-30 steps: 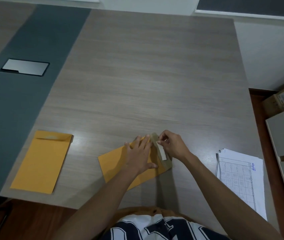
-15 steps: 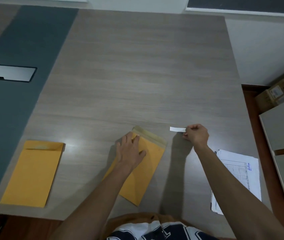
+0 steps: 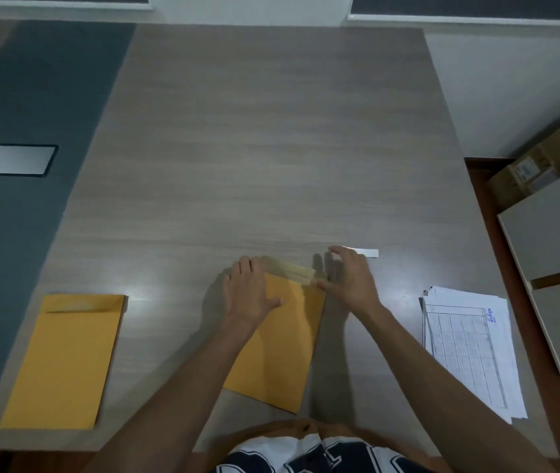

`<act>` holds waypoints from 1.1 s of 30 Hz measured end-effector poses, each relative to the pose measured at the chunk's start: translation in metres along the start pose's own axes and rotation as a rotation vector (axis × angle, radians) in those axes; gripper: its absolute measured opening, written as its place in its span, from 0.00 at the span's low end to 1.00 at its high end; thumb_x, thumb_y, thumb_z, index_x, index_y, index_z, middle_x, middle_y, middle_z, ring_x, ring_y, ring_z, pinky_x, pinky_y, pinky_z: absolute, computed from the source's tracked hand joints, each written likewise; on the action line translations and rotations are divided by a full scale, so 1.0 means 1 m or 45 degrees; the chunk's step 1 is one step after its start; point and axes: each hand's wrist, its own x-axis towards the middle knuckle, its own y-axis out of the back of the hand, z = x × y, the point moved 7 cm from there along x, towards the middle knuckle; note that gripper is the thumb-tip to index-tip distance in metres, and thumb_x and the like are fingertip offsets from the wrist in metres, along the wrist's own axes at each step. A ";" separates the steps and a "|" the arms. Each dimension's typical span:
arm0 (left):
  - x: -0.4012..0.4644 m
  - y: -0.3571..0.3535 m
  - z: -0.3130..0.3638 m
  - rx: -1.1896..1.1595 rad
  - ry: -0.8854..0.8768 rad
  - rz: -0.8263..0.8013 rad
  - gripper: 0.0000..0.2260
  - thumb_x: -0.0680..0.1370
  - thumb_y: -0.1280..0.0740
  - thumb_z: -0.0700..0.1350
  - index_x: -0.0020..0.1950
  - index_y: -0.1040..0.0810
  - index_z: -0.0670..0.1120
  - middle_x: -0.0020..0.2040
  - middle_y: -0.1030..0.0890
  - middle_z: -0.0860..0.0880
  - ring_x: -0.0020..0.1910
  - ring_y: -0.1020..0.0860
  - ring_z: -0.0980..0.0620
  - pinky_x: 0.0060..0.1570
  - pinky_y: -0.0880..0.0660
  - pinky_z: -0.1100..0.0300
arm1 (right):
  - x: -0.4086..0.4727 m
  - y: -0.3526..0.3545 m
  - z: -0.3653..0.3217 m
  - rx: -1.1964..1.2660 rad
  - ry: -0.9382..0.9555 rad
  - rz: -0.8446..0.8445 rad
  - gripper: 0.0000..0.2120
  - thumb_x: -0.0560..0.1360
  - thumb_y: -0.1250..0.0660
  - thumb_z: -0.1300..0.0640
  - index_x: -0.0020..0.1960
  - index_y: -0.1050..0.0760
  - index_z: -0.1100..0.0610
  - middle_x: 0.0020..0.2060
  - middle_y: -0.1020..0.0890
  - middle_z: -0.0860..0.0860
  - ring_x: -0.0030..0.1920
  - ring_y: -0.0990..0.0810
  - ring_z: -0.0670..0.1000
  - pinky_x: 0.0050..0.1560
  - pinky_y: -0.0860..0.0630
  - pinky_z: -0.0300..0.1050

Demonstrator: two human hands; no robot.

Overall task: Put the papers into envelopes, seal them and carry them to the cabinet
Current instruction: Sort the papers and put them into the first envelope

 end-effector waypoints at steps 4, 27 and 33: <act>0.006 0.002 0.011 0.000 -0.190 0.010 0.47 0.68 0.25 0.63 0.78 0.44 0.46 0.78 0.41 0.44 0.76 0.41 0.43 0.71 0.37 0.49 | -0.015 -0.036 -0.029 -0.212 0.149 -0.201 0.44 0.64 0.22 0.50 0.75 0.38 0.53 0.67 0.28 0.51 0.69 0.35 0.54 0.68 0.33 0.49; -0.033 -0.036 -0.038 0.136 -0.742 -0.057 0.28 0.77 0.47 0.52 0.74 0.30 0.41 0.74 0.30 0.45 0.73 0.31 0.47 0.70 0.41 0.50 | -0.077 -0.112 -0.052 -0.757 0.264 -0.102 0.27 0.83 0.61 0.43 0.77 0.41 0.51 0.75 0.36 0.52 0.75 0.39 0.57 0.71 0.44 0.58; -0.032 -0.037 -0.039 0.193 -0.738 -0.119 0.27 0.77 0.48 0.52 0.73 0.28 0.44 0.73 0.28 0.47 0.72 0.29 0.49 0.69 0.31 0.47 | -0.081 -0.093 -0.024 -0.761 0.282 -0.095 0.26 0.84 0.64 0.49 0.76 0.39 0.53 0.73 0.32 0.52 0.74 0.35 0.53 0.72 0.44 0.54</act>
